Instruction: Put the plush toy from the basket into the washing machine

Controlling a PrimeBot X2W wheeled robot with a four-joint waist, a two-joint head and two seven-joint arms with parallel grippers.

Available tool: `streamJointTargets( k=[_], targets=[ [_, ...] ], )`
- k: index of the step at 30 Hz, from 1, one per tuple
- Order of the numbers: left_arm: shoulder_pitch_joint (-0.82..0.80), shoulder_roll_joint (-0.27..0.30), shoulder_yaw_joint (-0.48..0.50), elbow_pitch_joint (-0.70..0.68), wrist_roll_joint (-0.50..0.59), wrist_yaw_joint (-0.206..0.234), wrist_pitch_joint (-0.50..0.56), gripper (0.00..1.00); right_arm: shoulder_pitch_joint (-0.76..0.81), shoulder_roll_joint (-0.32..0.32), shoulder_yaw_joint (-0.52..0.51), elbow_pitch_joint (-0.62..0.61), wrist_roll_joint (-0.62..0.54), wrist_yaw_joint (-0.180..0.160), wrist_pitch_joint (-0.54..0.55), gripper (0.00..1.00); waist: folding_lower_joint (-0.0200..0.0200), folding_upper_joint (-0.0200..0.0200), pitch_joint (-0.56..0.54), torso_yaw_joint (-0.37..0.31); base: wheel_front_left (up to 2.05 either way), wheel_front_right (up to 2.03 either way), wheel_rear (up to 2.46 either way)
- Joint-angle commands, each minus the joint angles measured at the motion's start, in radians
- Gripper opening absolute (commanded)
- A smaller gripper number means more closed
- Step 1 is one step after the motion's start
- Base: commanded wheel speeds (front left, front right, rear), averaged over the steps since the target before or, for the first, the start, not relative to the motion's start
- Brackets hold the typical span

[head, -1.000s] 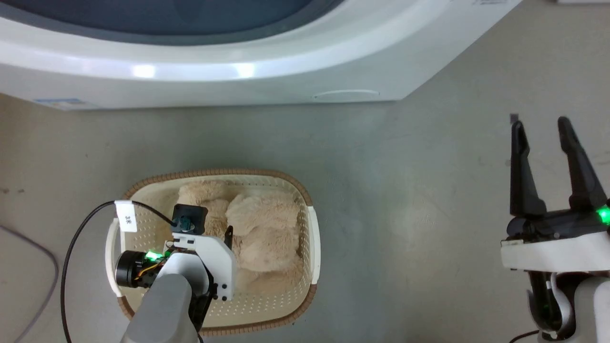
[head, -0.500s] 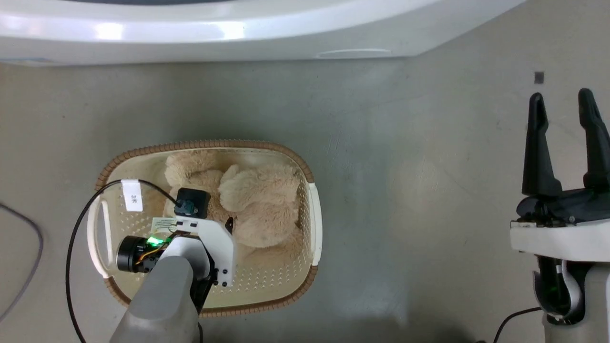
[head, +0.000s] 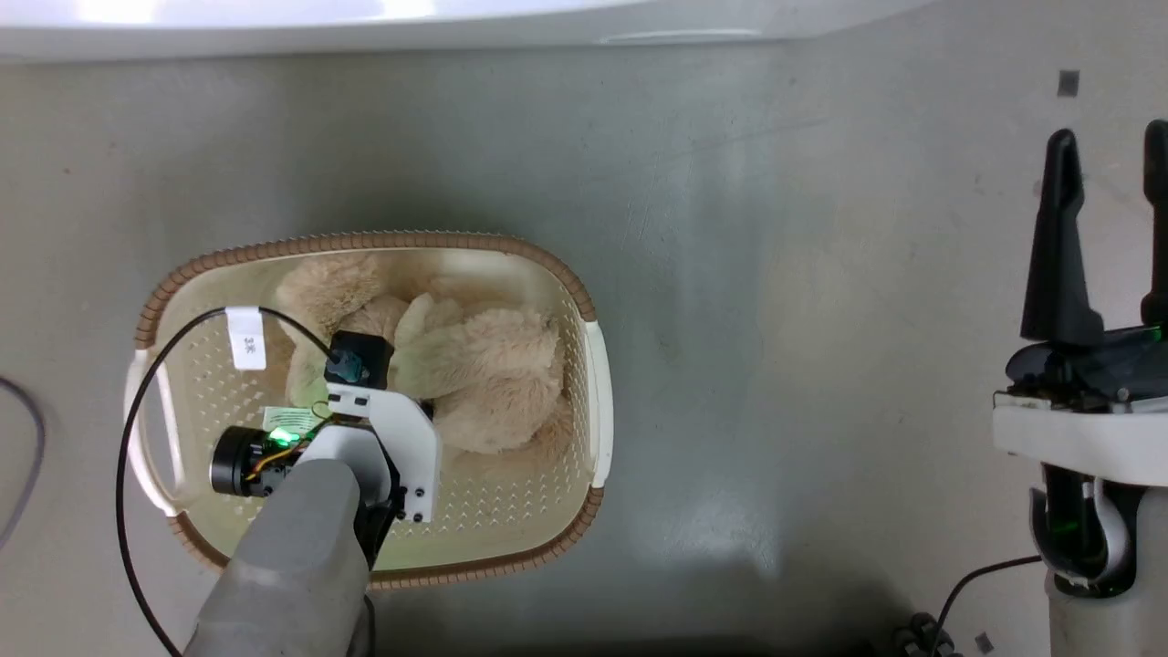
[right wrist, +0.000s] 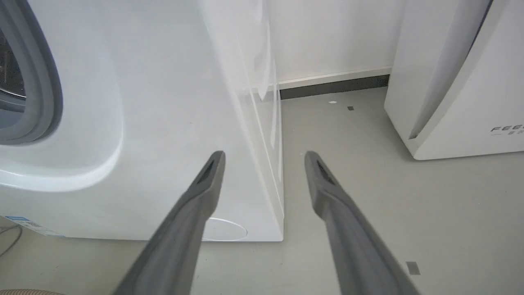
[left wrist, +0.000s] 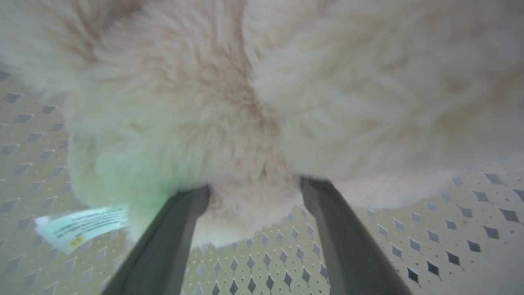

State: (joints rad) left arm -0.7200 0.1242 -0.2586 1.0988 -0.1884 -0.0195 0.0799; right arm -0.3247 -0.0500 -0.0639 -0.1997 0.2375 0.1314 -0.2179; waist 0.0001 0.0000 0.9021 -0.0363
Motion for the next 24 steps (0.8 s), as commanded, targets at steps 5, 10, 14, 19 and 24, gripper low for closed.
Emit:
streamJointTargets(
  k=[5, 10, 14, 19, 24],
  targets=[
    [-0.052, 0.01, -0.035, 0.072, -0.012, -0.006, 0.001, 0.0, -0.041, 0.0, -0.007, -0.012, 0.024, -0.001, -0.02, 1.0, -0.0001, 0.0, 0.042, -0.006, 0.0, 0.0, 0.0],
    [-0.081, 0.017, -0.059, 0.123, -0.022, -0.021, 0.001, 0.0, -0.06, 0.0, -0.007, -0.008, 0.041, -0.001, -0.03, 1.0, -0.0001, 0.0, 0.065, -0.014, 0.0, 0.0, 0.0],
    [-0.096, 0.021, -0.074, 0.164, -0.036, -0.03, -0.009, 0.0, -0.071, 0.0, -0.011, -0.001, 0.057, -0.001, -0.038, 1.0, -0.0001, 0.0, 0.063, -0.022, 0.0, 0.0, 0.0],
    [-0.078, 0.019, -0.091, 0.192, -0.045, -0.042, -0.042, 0.0, -0.06, 0.0, -0.014, 0.037, 0.065, -0.001, -0.044, 1.0, -0.0001, 0.0, -0.004, -0.019, 0.0, 0.0, 0.0],
    [-0.022, 0.013, -0.107, 0.192, -0.045, -0.055, -0.085, 0.0, -0.025, 0.0, -0.016, 0.09, 0.066, -0.001, -0.044, 1.0, -0.0001, 0.0, -0.114, -0.011, 0.0, 0.0, 0.0]
  ],
)
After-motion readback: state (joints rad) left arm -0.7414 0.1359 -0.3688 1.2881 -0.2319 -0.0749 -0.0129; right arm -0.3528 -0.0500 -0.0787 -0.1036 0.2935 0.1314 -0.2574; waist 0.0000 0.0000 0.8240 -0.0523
